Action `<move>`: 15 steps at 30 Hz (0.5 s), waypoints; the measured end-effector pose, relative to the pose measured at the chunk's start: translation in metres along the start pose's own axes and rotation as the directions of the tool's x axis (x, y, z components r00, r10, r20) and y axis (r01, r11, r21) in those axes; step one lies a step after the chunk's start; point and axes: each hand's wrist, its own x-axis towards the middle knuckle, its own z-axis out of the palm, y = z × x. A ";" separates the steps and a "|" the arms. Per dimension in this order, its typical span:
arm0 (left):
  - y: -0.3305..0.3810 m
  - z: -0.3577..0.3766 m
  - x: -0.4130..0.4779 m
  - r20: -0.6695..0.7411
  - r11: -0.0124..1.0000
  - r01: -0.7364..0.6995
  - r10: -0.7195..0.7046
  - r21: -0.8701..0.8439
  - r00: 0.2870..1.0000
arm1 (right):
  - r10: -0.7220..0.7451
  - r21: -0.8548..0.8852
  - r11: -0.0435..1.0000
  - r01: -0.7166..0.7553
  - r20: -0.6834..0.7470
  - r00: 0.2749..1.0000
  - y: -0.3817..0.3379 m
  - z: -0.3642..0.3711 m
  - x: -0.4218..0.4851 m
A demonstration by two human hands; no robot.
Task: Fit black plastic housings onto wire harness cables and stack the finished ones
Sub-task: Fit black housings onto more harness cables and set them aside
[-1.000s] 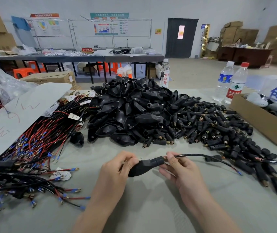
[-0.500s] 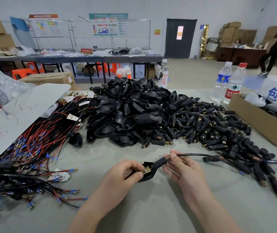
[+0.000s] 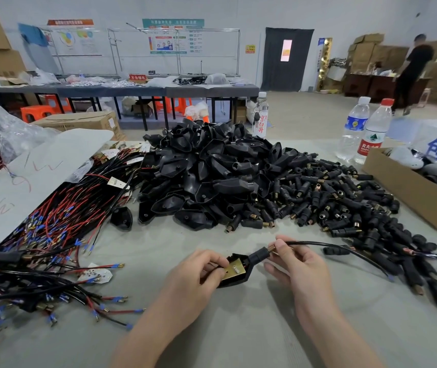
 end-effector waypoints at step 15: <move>0.009 0.009 -0.005 -0.042 0.995 -0.096 0.097 0.018 0.994 | -0.010 0.022 1.000 0.010 0.018 1.000 -0.002 0.004 -0.005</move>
